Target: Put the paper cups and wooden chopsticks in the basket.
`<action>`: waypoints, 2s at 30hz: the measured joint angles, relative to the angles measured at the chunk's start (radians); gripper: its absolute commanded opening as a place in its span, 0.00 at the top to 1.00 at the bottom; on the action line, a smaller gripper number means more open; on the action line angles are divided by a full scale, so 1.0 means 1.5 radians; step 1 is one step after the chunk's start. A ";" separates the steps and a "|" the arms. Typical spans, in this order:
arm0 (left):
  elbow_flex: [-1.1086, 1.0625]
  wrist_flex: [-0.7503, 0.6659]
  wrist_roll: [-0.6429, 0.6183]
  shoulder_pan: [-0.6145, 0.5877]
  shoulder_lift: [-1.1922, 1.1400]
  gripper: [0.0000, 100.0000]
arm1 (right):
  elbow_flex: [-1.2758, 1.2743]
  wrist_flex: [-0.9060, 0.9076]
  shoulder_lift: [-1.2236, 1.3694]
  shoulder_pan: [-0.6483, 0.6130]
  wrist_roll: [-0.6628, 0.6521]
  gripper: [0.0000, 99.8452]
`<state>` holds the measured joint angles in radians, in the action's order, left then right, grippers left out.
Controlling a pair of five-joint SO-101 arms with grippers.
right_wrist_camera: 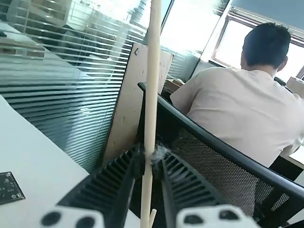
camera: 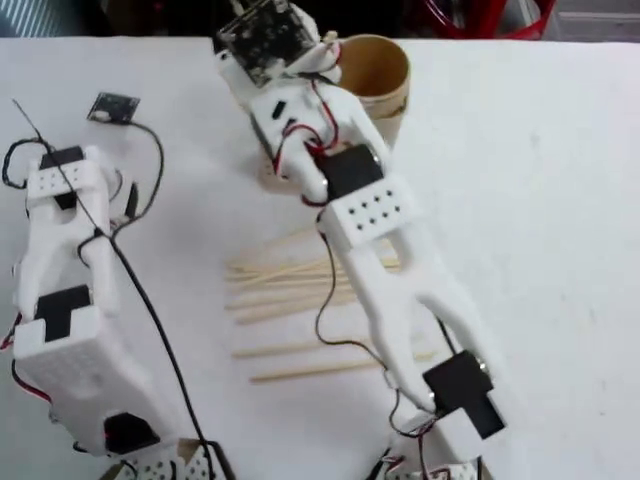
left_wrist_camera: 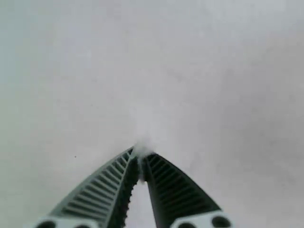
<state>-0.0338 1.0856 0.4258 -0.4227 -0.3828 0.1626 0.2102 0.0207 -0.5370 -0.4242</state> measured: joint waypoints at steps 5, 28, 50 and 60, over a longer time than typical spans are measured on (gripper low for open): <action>0.000 0.000 0.000 -0.001 0.000 0.98 | 0.000 -0.018 0.009 -0.015 -0.059 0.98; 0.012 -0.007 0.002 -0.001 0.000 0.98 | 0.001 0.182 -0.014 -0.019 -0.083 0.98; -0.069 0.179 0.158 -0.024 0.273 0.98 | -0.293 0.968 -0.295 -0.030 -0.365 0.96; -0.238 0.041 0.279 -0.121 0.334 0.98 | -0.525 0.783 -0.298 -0.025 -0.472 0.84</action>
<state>-0.3913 1.1469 0.8447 -0.6038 0.1189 -0.6245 1.3840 -0.4258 -0.5738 -1.1316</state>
